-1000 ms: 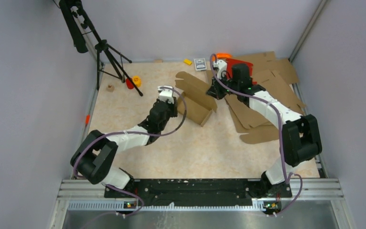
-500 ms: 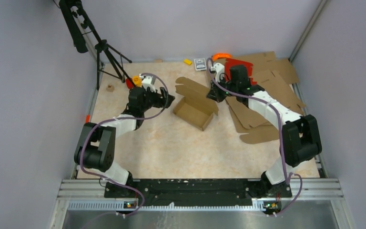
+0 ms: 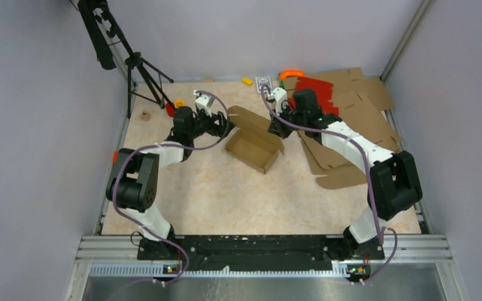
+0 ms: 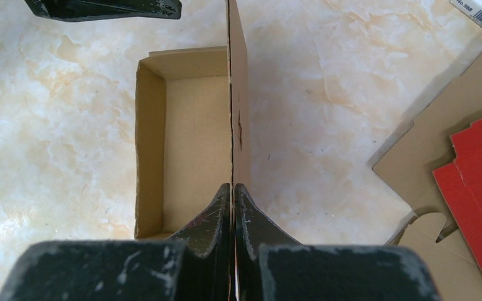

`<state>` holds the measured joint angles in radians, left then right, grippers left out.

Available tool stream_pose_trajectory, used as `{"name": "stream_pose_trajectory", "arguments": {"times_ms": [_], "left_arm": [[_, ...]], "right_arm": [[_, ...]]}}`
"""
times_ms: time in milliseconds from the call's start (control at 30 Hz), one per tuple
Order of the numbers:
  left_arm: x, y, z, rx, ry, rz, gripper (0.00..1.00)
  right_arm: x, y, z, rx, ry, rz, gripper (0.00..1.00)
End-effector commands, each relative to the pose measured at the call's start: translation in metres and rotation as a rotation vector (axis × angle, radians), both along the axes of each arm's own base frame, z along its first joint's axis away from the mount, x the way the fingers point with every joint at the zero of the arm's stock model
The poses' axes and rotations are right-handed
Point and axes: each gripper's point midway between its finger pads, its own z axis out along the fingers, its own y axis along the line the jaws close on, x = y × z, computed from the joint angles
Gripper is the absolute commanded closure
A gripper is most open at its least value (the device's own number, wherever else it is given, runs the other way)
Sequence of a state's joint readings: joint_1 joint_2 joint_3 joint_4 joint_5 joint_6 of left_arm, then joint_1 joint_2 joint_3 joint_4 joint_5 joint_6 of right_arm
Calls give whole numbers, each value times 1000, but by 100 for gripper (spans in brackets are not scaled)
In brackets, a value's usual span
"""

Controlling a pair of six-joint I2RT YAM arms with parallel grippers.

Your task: Fold the paper box

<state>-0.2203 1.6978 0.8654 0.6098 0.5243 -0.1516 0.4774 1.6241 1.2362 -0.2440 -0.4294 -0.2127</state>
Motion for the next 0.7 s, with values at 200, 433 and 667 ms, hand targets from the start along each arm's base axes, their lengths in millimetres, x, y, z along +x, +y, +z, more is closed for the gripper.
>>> {"name": "stream_pose_trajectory", "arguments": {"times_ms": [200,433,667], "left_arm": [[24,-20,17,7,-72,-142,15],[22,-25,12,-22,0,-169,46],[10,-29,3,-9,125,-129,55]], "right_arm": [[6,7,32,29,-82,25,100],[8,8,32,35,-82,17,100],[16,6,32,40,-78,-35,100]]}}
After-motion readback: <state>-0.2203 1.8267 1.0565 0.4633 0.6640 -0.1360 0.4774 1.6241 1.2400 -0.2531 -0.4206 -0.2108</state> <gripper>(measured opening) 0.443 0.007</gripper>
